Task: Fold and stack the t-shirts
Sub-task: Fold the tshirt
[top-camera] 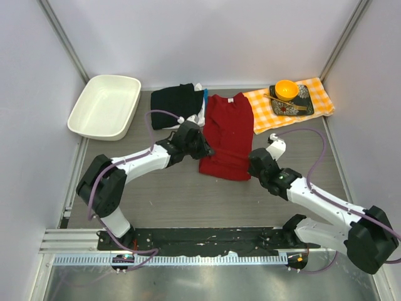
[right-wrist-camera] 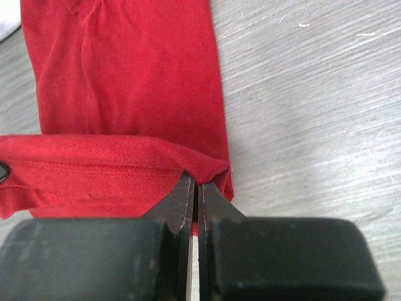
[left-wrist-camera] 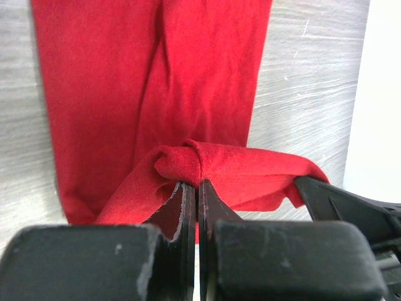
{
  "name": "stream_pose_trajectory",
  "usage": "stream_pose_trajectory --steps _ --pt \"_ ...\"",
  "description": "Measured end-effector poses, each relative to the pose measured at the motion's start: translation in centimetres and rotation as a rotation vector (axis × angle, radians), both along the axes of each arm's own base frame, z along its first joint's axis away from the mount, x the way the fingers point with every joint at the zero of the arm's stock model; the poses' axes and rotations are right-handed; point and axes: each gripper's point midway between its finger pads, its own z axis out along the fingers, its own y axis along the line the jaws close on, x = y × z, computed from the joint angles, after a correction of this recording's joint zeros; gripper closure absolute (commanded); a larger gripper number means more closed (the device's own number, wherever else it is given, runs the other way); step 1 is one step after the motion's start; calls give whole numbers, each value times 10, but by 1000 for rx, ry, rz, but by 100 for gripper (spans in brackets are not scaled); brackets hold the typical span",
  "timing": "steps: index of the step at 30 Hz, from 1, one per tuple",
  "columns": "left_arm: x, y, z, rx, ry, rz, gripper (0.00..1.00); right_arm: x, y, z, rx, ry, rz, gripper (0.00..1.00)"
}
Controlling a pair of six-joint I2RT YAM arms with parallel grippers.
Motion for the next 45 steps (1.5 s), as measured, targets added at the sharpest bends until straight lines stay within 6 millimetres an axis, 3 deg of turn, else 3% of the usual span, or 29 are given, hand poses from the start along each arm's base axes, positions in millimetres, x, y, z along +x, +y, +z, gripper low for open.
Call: stream_pose_trajectory --steps 7,21,27,29,30,31,32,33,36,39,42,45 --pt "20 -4 6 -21 -8 -11 100 29 -7 -10 34 15 -28 99" --pt "43 7 -38 2 73 24 100 73 0 -33 63 83 -24 99" --pt "70 -1 -37 -35 63 26 99 95 -8 -40 80 97 -61 99" --pt "84 -4 -29 -59 47 29 83 106 -11 -40 90 96 -82 62" --pt "93 -6 -25 -72 38 33 54 115 -13 -40 99 94 -97 45" --pt "104 -8 -21 -87 28 34 37 125 -15 -39 109 92 -114 21" --pt "117 -9 -16 -101 14 39 9 136 -20 -40 114 94 -138 14" --pt "132 -9 -10 -118 4 52 3 150 -24 -40 123 91 -161 8" --pt "181 -3 11 -189 -42 90 0 190 -33 -39 146 75 -197 4" --pt "205 17 22 -218 -64 132 0 208 -36 -31 170 42 -201 4" --pt "211 35 24 -217 -70 164 0 209 -30 -17 195 8 -175 4" --pt "190 39 14 -202 -38 160 0 196 -24 -3 210 -15 -140 4"
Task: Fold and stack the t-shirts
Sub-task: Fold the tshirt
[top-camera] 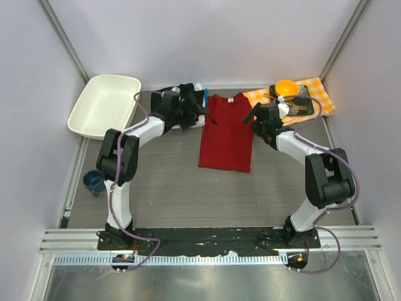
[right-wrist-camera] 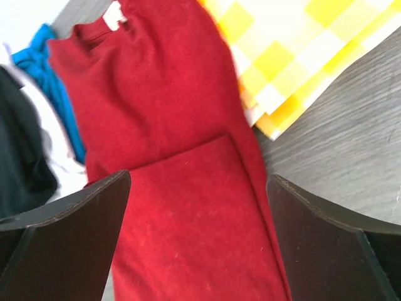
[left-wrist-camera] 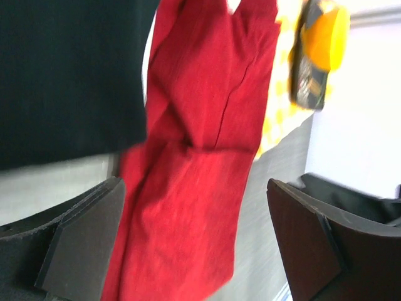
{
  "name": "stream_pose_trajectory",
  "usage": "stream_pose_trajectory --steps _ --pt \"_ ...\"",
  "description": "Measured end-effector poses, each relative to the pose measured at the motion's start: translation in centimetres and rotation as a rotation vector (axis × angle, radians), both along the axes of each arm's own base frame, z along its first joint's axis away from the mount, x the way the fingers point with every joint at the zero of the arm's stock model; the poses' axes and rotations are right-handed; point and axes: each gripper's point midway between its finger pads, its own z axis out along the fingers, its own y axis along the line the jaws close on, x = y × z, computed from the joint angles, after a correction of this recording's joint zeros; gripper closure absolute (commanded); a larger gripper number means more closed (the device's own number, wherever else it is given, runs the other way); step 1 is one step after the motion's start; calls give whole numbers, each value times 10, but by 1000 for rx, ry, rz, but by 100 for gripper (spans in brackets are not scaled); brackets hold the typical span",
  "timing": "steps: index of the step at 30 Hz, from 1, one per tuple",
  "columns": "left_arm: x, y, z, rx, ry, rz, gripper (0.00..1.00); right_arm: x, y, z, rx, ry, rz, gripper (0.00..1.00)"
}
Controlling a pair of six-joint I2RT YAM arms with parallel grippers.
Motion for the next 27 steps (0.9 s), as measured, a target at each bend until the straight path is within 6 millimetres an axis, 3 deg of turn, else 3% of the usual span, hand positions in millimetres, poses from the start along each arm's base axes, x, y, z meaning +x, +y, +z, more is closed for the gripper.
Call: stream_pose_trajectory --steps 4,7,11,14,21,27 --pt "-58 -6 -19 32 58 -47 0 -24 15 28 9 -55 64 5" --pt "-102 -22 -24 50 76 -115 0 -46 33 46 8 -88 138 6" --pt "-138 -48 -21 45 48 -206 0 -65 50 47 9 -83 223 7" --pt "-145 -57 -20 34 30 -234 1 -77 51 28 6 -37 259 7" --pt "-140 -62 -15 9 -12 -240 2 -97 60 -13 37 55 329 8" --pt "-149 -55 -46 35 30 -243 3 -107 71 -36 82 95 384 8"
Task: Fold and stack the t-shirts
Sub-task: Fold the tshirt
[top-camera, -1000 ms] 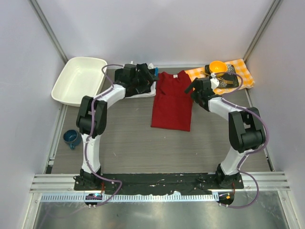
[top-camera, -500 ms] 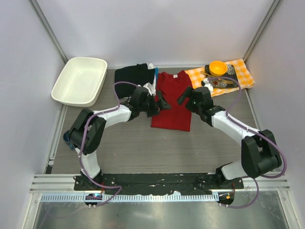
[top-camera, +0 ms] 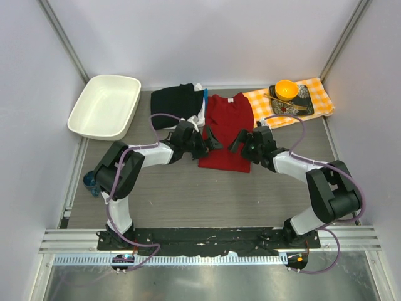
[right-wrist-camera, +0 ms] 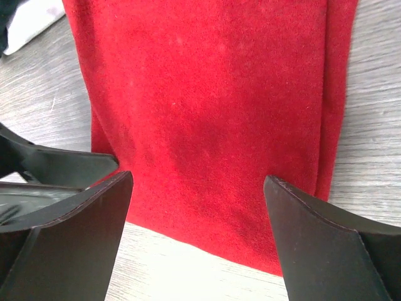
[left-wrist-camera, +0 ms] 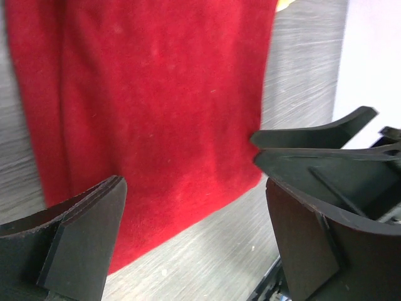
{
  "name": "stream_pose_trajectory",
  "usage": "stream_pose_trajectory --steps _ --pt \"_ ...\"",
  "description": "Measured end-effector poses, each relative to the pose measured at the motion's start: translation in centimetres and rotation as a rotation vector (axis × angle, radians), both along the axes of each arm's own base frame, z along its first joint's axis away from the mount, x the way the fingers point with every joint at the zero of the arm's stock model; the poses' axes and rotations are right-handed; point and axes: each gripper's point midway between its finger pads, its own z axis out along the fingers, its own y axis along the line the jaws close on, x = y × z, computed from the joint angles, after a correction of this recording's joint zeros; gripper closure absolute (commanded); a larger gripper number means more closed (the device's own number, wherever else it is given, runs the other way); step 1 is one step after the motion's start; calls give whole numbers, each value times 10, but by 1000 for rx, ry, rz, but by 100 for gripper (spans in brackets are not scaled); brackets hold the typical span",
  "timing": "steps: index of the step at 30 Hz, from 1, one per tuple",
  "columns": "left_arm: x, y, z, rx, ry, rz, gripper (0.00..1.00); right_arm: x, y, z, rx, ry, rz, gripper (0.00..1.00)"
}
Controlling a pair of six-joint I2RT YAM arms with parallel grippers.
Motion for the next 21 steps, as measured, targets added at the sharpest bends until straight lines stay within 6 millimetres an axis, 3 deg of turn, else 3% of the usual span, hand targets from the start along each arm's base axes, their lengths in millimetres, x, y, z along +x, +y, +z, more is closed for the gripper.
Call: stream_pose_trajectory --steps 3,8,13,21 --pt "-10 5 -21 24 36 -4 3 -3 3 -6 16 8 13 9" --pt "-13 2 -23 -4 -1 -12 4 -15 5 -18 22 36 25 9" --pt "-22 0 -24 -22 -52 -13 5 -24 10 -18 -6 21 46 9" --pt "-80 -6 -27 -24 -104 -27 5 -66 15 -23 -75 29 98 9"
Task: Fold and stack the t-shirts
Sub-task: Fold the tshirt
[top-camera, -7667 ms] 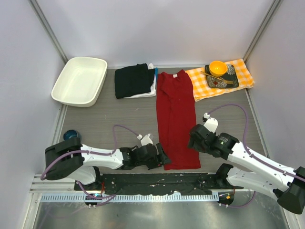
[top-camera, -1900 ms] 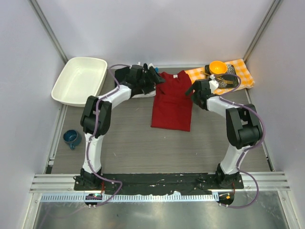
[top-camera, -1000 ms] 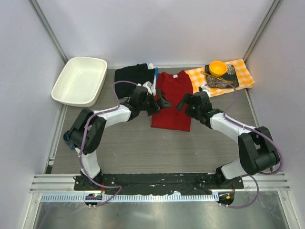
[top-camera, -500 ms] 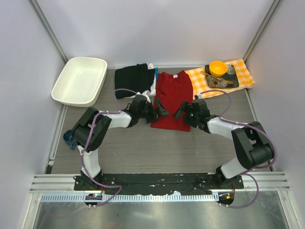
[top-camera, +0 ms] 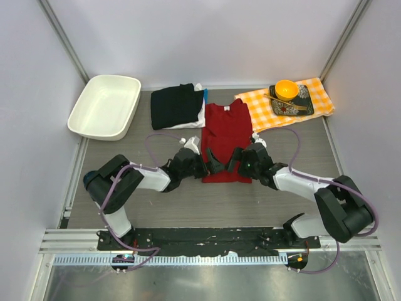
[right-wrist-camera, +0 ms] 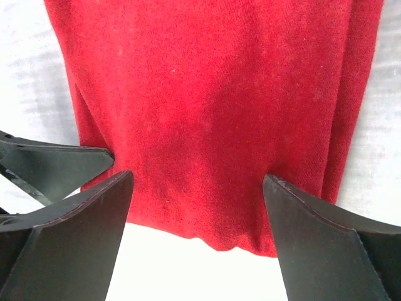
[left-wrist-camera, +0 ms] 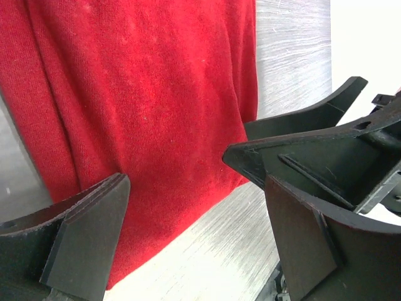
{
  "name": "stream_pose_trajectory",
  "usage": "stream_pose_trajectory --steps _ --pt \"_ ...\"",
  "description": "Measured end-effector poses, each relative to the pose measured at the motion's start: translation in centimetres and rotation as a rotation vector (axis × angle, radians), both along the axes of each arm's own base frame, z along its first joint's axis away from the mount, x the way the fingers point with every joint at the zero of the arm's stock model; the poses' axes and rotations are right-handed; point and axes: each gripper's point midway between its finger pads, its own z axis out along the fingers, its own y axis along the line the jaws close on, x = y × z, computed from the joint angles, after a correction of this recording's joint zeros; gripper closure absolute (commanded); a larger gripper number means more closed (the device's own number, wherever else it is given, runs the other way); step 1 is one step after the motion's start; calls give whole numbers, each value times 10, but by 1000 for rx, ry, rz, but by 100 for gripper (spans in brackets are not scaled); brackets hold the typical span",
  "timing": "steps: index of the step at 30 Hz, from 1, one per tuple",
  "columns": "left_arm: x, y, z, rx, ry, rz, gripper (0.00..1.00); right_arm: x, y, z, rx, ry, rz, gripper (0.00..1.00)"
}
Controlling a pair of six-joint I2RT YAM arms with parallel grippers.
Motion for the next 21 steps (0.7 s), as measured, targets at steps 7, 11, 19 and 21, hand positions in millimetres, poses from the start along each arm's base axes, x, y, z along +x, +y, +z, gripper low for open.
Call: stream_pose_trajectory --steps 7,11,19,21 --pt "-58 5 -1 -12 5 6 5 -43 -1 -3 -43 14 25 9" --pt "-89 8 -1 -11 17 -2 4 -62 -1 -3 -48 21 29 9" --pt "-135 21 0 -4 56 4 4 -92 -2 -4 -45 43 26 9" --pt "-143 23 0 7 62 7 4 -96 -3 -3 -44 47 21 9"
